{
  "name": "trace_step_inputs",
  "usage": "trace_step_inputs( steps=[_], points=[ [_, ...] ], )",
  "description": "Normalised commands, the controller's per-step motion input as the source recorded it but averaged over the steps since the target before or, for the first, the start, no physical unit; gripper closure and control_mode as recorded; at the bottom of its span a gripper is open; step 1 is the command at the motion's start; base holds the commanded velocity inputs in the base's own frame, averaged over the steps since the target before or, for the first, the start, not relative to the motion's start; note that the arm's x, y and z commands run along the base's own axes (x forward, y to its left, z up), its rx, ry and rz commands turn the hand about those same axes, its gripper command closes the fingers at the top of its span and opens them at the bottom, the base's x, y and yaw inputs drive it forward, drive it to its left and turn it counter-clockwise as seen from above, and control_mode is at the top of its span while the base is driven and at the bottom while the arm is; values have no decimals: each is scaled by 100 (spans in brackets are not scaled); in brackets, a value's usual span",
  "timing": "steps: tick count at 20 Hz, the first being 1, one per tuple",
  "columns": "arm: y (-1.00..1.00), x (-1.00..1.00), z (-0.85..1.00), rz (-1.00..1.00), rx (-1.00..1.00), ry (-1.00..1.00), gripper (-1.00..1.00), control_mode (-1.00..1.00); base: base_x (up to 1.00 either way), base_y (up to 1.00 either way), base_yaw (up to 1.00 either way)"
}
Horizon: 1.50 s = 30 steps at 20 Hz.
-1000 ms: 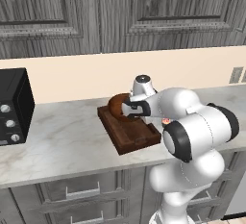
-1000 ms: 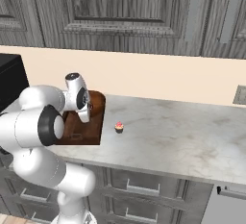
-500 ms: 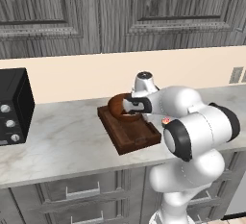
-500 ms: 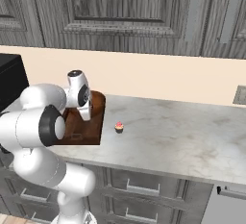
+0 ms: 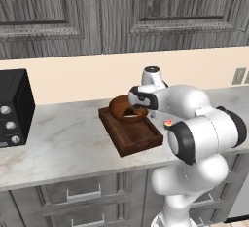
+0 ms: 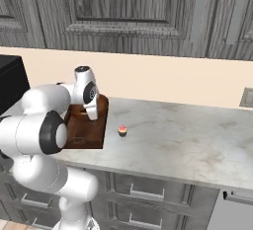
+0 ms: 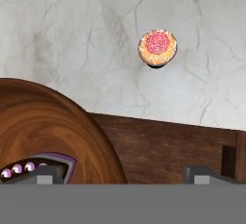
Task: Place the bowl with cake and the cupcake onto the tray.
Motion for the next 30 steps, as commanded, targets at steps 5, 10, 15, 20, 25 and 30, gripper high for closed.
trace_step_inputs(
  steps=[5, 10, 15, 20, 25, 30],
  points=[
    [-31, -26, 6, 13, 0, 0, -100, -100, 0, 0, 0],
    [-44, -31, 6, 16, 0, 0, -100, -100, 0, 0, 0],
    [-40, -30, 1, 14, 1, 0, -100, -100, 0, 0, 0],
    [-28, -15, 1, 10, 0, 3, -100, -100, 0, 0, 0],
    [-25, 0, 1, 6, 0, 3, -100, -100, 0, 0, 0],
    [-28, 0, 0, 6, 0, 0, -100, -100, 0, 0, 0]
  ],
)
